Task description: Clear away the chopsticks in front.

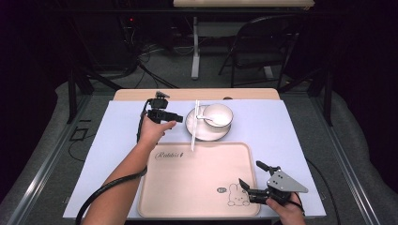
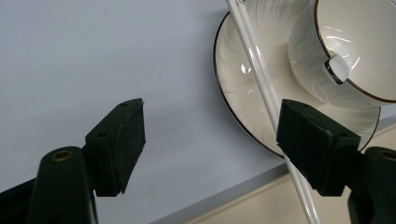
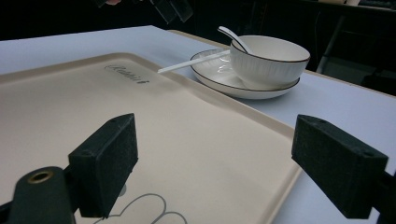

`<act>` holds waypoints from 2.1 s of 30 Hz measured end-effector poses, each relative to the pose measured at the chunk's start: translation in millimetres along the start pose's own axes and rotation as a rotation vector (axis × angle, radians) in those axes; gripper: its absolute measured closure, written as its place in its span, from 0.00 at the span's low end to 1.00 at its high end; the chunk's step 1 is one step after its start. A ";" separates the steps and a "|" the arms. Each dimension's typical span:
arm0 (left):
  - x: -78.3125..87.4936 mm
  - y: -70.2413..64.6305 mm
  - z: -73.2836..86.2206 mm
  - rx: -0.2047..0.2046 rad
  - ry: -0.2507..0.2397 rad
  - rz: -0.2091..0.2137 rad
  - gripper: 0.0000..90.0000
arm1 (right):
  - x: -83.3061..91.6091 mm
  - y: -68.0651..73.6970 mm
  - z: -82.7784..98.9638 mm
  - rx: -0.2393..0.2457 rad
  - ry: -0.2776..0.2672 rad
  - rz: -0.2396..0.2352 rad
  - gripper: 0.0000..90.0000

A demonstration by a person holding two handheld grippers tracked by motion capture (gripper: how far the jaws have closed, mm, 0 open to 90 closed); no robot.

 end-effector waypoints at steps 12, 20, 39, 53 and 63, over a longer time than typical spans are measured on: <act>-13.4 -0.4 -1.6 0.011 0.025 0.025 0.28 | -0.2 0.2 0.1 -0.003 0.002 -0.004 0.16; -21.3 -8.6 -8.9 0.044 0.010 0.067 0.41 | -0.1 -0.3 0.3 -0.005 0.003 -0.005 0.16; -42.2 -16.0 -11.9 0.075 -0.032 0.087 0.63 | 0.0 -0.4 0.5 -0.010 0.003 -0.009 0.16; -57.2 -21.5 -7.3 0.123 -0.018 0.151 0.78 | 0.3 -0.2 0.3 -0.008 0.004 -0.011 0.16; -63.9 -29.5 -7.1 0.110 -0.003 0.147 0.81 | 0.5 -0.1 0.2 -0.004 0.004 -0.013 0.16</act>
Point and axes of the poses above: each handheld gripper's, and its own axes: x roughly backward along the jaws, z roughly out of its underside, y roughly to its left, the point moved 3 cm from there along -x, roughly forward along the jaws, and after that the axes turned 2 degrees about x, right-handed, at the moved point
